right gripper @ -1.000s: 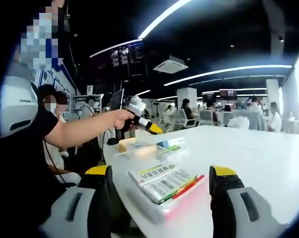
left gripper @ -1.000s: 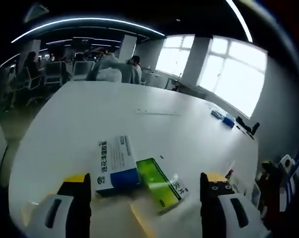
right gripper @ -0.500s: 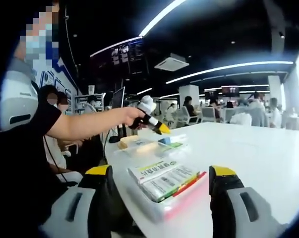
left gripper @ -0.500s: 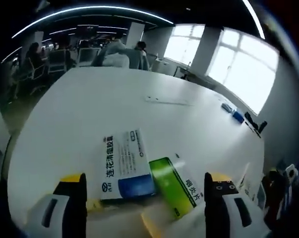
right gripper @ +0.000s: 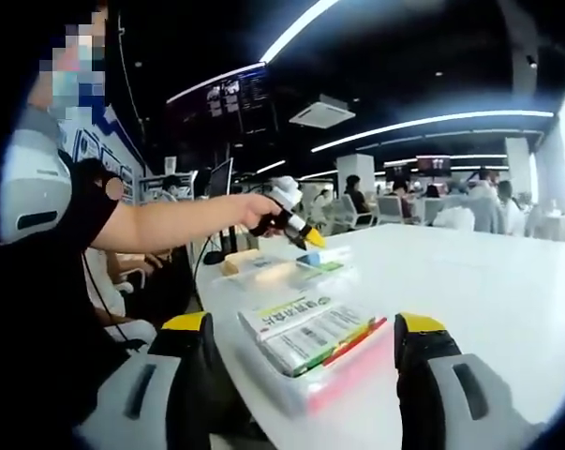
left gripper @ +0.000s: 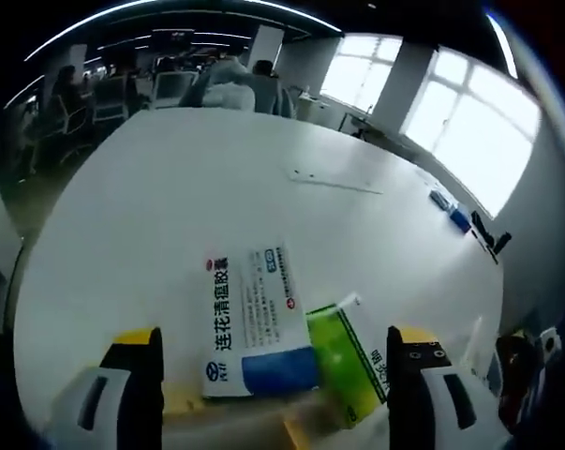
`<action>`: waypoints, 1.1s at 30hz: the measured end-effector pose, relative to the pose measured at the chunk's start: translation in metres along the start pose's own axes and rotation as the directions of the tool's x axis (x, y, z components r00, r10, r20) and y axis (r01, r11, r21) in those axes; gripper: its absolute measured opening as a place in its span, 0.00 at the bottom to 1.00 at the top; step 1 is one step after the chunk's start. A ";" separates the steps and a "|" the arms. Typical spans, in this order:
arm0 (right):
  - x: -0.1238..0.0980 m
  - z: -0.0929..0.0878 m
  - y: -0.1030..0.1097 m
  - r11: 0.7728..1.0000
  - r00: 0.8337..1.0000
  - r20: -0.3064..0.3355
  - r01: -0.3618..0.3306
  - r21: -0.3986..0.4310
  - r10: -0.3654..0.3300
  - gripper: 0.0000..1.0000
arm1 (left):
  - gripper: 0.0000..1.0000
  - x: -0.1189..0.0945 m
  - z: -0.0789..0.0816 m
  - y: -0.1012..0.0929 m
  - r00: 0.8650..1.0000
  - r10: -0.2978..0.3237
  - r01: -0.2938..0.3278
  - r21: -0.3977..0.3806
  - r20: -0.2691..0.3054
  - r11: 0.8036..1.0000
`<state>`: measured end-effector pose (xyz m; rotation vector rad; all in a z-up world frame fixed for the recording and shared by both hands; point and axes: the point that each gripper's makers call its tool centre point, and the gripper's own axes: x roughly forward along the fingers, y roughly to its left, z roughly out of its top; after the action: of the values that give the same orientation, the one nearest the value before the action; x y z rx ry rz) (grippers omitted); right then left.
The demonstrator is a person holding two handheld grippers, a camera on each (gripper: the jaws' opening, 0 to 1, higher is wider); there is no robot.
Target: Arrange the small medicine boxes into an aligned row inside the storage area until every box is upright, visible, and separated from the surrounding clutter.
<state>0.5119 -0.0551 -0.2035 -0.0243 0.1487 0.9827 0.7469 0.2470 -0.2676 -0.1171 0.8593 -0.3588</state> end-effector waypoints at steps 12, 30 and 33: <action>0.000 -0.003 0.003 1.000 1.000 -0.017 0.010 -0.010 -0.011 0.77 | 0.99 0.010 -0.002 0.007 0.997 -0.027 0.023 -0.046 -0.076 0.999; 0.000 -0.023 0.005 1.000 0.998 -0.055 0.000 0.006 0.001 0.75 | 0.90 0.023 -0.006 0.009 0.993 -0.033 0.023 -0.092 -0.115 0.995; -0.001 -0.025 0.005 1.000 0.998 -0.058 0.003 0.010 -0.002 0.75 | 0.85 0.022 -0.004 0.011 0.994 -0.022 0.011 -0.100 -0.109 0.995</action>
<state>0.5045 -0.0552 -0.2280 -0.0435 0.2068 0.9791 0.7600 0.2499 -0.2893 -0.1978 0.9857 -0.3406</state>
